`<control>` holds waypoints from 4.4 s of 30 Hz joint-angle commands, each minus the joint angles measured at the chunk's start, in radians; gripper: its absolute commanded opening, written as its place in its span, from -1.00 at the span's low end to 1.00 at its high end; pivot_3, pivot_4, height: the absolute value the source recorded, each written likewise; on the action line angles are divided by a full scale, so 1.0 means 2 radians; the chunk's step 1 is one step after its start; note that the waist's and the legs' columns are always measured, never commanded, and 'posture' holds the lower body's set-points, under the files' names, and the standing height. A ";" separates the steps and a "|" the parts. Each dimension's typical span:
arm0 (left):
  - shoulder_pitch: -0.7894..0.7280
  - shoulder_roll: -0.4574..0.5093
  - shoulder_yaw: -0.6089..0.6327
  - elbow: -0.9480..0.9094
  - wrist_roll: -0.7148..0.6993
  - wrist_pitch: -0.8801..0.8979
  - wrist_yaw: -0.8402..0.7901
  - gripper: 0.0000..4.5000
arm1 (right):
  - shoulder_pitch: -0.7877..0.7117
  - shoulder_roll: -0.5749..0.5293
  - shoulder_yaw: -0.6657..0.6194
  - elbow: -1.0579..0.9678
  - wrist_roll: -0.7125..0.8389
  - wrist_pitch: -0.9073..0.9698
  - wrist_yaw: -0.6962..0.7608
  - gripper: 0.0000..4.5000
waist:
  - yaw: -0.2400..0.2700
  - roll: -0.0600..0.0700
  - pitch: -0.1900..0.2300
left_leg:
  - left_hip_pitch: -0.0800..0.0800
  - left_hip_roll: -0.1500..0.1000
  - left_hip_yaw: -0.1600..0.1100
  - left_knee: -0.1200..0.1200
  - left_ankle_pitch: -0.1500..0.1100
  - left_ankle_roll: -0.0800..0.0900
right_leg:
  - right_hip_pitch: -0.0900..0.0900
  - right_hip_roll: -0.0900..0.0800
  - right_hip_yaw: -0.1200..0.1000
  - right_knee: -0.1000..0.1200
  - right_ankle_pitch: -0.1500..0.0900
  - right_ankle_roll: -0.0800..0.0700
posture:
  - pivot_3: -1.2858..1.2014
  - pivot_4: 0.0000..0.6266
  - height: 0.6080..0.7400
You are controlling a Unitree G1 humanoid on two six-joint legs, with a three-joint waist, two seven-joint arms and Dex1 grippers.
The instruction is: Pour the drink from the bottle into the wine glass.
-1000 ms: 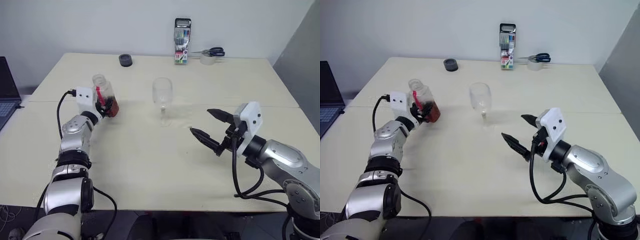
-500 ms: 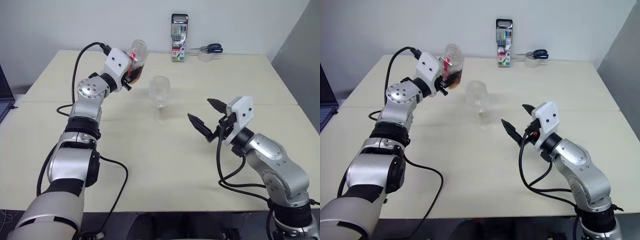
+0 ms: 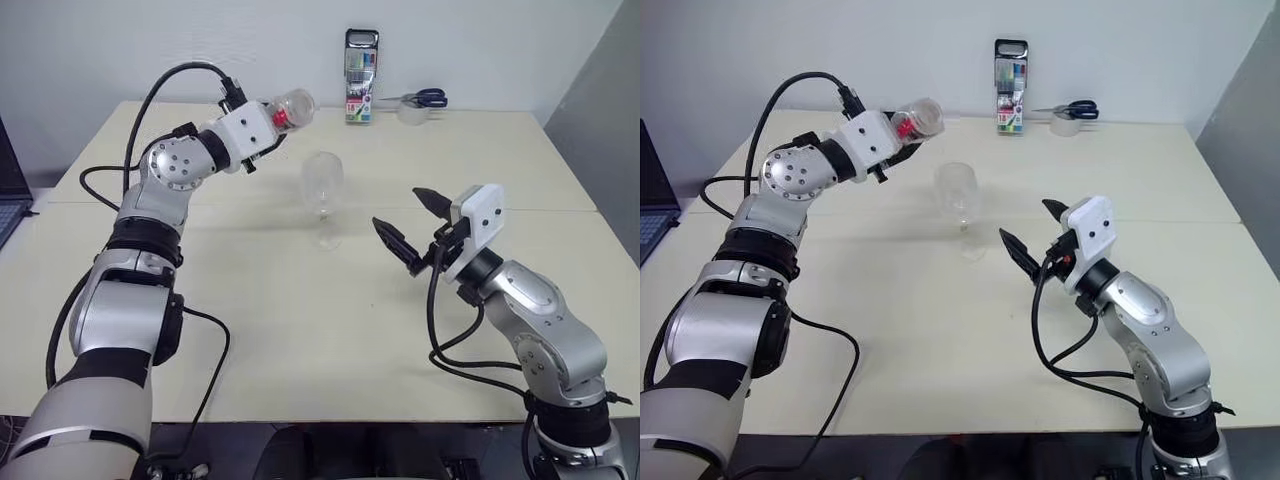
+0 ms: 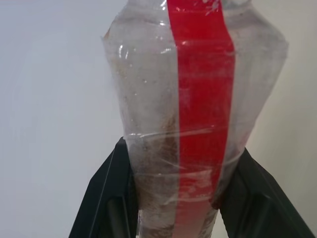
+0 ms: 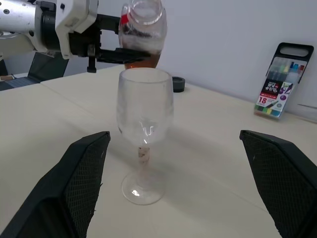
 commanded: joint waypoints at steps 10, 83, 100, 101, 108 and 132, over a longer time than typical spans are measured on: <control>-0.063 0.039 -0.045 0.011 0.085 -0.066 0.068 -0.25 | -0.005 0.005 -0.003 -0.009 -0.004 -0.012 0.004 1.00 | 0.000 0.000 0.000 | 0.000 0.000 0.000 0.001 0.000 0.000 | 0.000 0.000 0.000 0.002 0.000 0.000 | 0.03 -0.52 1.00; -0.150 0.064 -0.147 0.090 0.228 -0.102 0.190 -0.25 | -0.004 0.027 -0.008 -0.034 0.024 -0.027 0.012 1.00 | 0.000 0.000 0.000 | 0.000 -0.001 0.000 0.002 0.000 0.000 | -0.001 0.000 0.000 0.003 0.000 0.000 | 0.03 -0.52 1.00; -0.165 0.065 -0.161 0.100 0.241 -0.096 0.204 -0.25 | -0.005 0.018 -0.004 -0.031 0.021 -0.021 0.011 1.00 | 0.000 0.000 0.000 | 0.000 -0.001 0.000 0.002 0.000 0.000 | -0.001 0.000 0.000 0.003 0.000 0.000 | 0.03 -0.52 1.00; -0.165 0.065 -0.161 0.100 0.242 -0.095 0.205 -0.25 | -0.005 0.018 -0.004 -0.030 0.021 -0.021 0.011 1.00 | 0.000 0.000 0.000 | 0.000 -0.001 0.000 0.002 0.000 0.000 | -0.001 0.000 0.000 0.003 0.000 0.000 | 0.03 -0.52 1.00; -0.166 0.064 -0.162 0.102 0.240 -0.096 0.205 -0.25 | -0.004 0.017 -0.004 -0.031 0.022 -0.021 0.011 1.00 | 0.000 0.000 0.000 | 0.000 -0.001 0.000 0.002 0.000 0.000 | -0.001 0.000 0.001 0.004 0.000 0.000 | 0.03 -0.52 1.00; -0.098 0.014 0.004 0.055 -0.005 -0.004 0.012 -0.25 | -0.024 0.006 -0.006 -0.018 0.034 -0.008 0.029 1.00 | -0.001 0.000 0.000 | 0.000 -0.001 0.000 0.002 0.000 0.000 | -0.001 0.000 0.001 0.004 0.000 0.000 | 0.03 -0.52 1.00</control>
